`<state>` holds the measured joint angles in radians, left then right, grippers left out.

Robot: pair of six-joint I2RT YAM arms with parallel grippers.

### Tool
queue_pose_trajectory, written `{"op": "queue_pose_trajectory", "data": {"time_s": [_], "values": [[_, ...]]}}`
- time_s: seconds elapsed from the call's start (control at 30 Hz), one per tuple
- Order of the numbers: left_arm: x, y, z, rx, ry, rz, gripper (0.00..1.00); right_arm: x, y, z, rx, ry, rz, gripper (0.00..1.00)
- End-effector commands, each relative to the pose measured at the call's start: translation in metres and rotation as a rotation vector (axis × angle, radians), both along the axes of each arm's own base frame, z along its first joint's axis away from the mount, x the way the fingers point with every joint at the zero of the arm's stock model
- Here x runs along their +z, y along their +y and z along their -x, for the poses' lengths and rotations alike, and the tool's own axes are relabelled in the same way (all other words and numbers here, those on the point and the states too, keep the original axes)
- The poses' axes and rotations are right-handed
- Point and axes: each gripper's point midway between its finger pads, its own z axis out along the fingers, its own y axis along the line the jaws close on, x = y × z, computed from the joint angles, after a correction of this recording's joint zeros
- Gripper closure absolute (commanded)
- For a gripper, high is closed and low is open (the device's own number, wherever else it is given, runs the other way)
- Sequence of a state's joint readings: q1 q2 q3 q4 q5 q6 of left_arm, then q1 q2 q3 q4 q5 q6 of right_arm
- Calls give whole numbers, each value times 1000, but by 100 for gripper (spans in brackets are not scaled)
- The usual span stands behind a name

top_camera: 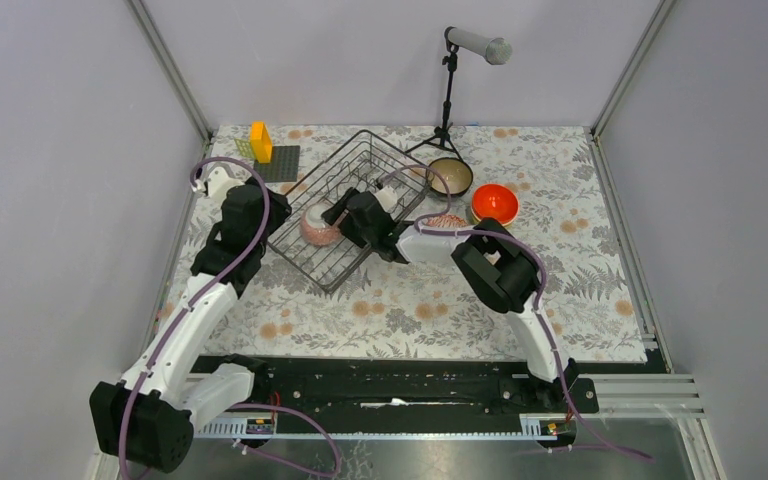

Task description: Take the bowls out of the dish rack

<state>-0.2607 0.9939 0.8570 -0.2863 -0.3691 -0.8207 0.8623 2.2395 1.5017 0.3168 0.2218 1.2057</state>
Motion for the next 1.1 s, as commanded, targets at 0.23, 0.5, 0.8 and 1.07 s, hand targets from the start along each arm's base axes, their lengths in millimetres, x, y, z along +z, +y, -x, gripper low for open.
{"op": "queue_pose_trajectory", "data": {"time_s": [0.23, 0.5, 0.8, 1.07], "values": [[17, 2, 6, 0, -50, 14, 53, 91, -5, 9, 95, -256, 65, 46], [12, 2, 8, -6, -38, 10, 53, 106, -4, 20, 243, -346, 173, 52], [5, -1, 11, -34, -20, 3, 51, 125, -13, 37, 483, -553, 370, 58], [2, -13, 11, -92, -36, 34, 47, 135, -38, 36, 527, -670, 552, 62]]}}
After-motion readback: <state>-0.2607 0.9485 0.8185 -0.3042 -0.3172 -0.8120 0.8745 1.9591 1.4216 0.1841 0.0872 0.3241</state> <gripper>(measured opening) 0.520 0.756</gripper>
